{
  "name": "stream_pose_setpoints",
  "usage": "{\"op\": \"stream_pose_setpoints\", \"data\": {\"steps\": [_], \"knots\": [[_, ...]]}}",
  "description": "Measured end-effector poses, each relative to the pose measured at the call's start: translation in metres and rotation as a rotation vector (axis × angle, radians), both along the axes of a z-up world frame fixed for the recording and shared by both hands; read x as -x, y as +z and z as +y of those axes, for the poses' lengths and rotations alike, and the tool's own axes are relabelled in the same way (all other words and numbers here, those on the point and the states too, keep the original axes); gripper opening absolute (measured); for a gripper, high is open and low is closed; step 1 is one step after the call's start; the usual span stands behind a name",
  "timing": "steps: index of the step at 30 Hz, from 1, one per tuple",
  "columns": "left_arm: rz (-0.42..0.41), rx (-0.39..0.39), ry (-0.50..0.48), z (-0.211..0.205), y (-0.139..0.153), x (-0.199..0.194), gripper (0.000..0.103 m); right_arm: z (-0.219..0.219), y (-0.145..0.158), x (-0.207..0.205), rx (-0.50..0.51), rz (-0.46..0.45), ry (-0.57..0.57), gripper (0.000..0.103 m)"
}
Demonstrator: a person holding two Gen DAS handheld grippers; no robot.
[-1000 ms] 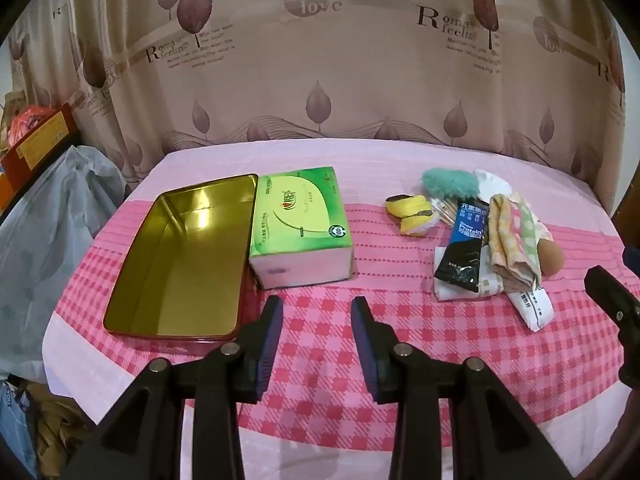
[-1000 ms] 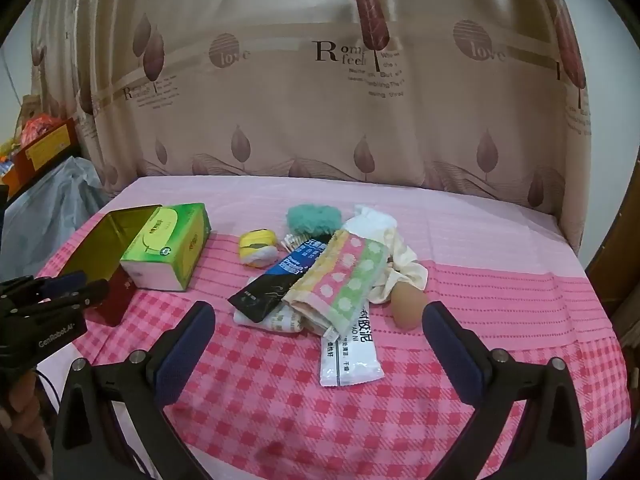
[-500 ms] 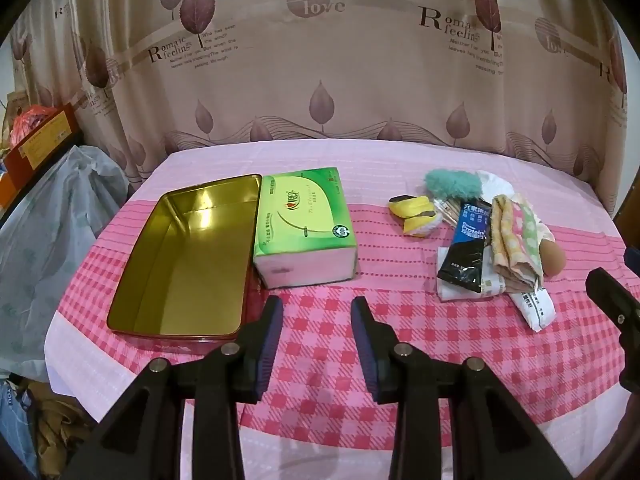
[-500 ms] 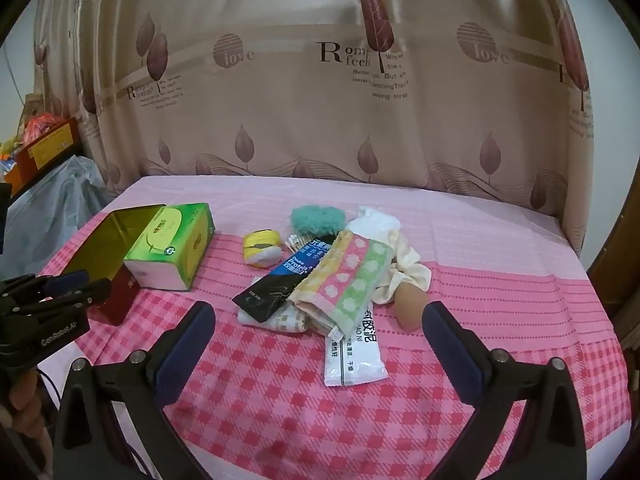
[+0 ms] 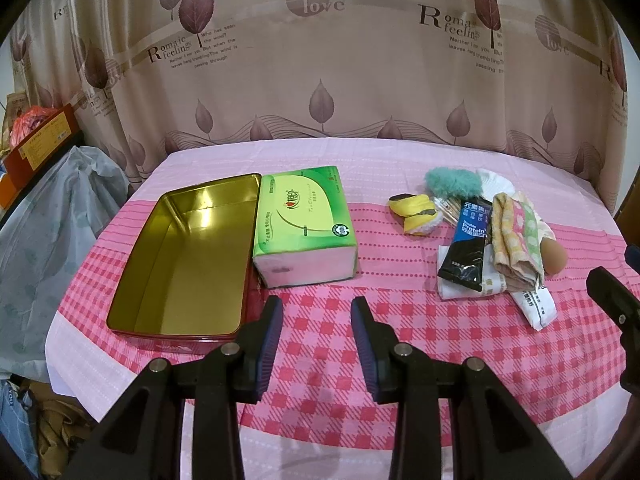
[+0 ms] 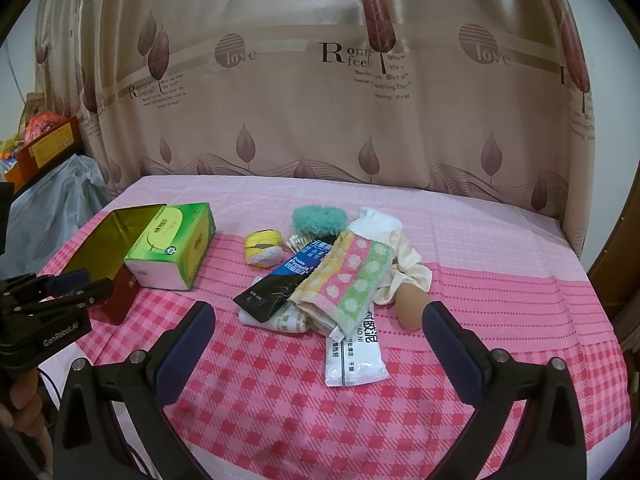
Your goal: Organize soft objects
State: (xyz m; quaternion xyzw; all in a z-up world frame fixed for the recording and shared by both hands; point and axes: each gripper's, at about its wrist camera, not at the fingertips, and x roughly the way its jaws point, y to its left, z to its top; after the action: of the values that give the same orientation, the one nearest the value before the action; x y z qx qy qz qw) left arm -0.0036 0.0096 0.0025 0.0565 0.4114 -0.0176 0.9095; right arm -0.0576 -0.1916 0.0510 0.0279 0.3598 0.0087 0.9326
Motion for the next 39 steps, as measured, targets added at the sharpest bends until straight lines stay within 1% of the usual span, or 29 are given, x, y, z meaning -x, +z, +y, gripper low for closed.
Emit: {"op": "stream_pose_setpoints", "data": {"steps": [30, 39], "knots": [[0.011, -0.007, -0.003, 0.006, -0.003, 0.003, 0.036, 0.0, -0.001, -0.002, -0.008, 0.002, 0.013, 0.102], [0.029, -0.015, -0.009, 0.001, -0.012, -0.002, 0.036, -0.011, -0.012, -0.006, -0.011, 0.026, -0.003, 0.096]]}}
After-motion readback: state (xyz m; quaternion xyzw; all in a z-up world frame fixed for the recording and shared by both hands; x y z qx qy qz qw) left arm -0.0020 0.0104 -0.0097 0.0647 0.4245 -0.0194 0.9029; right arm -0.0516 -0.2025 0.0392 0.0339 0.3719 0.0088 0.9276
